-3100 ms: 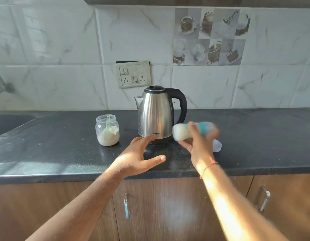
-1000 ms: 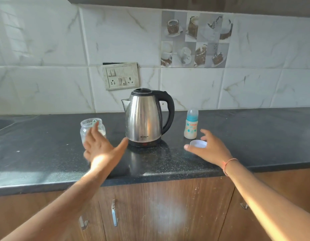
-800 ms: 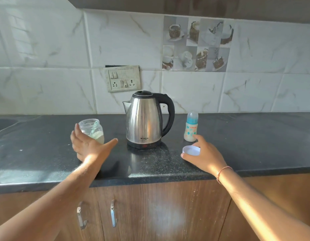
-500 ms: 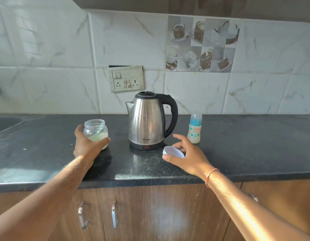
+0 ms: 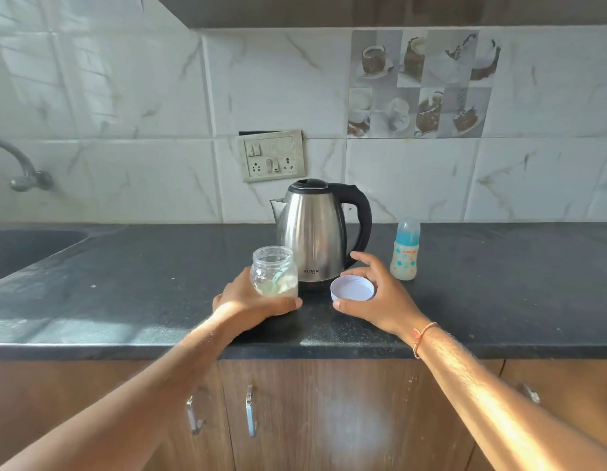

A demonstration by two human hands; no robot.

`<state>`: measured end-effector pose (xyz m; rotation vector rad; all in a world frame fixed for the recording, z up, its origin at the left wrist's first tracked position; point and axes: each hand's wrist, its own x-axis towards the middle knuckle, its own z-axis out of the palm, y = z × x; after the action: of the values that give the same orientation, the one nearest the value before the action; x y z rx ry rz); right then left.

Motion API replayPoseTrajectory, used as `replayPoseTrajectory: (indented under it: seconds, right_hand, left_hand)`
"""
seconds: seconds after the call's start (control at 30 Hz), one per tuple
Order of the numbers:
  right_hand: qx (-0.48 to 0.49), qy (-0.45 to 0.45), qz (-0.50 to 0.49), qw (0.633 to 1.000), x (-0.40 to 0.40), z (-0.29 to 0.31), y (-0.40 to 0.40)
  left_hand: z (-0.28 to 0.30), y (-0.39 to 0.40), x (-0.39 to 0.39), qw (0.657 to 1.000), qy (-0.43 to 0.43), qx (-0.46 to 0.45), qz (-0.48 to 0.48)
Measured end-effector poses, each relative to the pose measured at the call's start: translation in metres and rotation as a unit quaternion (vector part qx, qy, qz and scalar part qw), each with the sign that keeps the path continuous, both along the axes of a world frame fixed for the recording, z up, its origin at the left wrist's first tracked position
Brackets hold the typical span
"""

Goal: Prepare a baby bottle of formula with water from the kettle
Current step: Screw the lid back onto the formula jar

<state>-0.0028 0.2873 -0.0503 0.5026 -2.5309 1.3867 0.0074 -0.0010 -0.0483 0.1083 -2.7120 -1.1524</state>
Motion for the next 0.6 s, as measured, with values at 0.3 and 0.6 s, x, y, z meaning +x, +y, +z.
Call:
replayPoseTrajectory:
  seconds: [0.3, 0.6]
  right_hand:
    - [-0.033, 0.016, -0.001, 0.999, 0.005, 0.006, -0.004]
    - [0.043, 0.082, 0.015, 0.996, -0.003, 0.056, -0.010]
  left_hand:
    - [0.005, 0.023, 0.005, 0.986, -0.053, -0.154, -0.027]
    - [0.003, 0.012, -0.016, 0.989, -0.026, -0.021, -0.144]
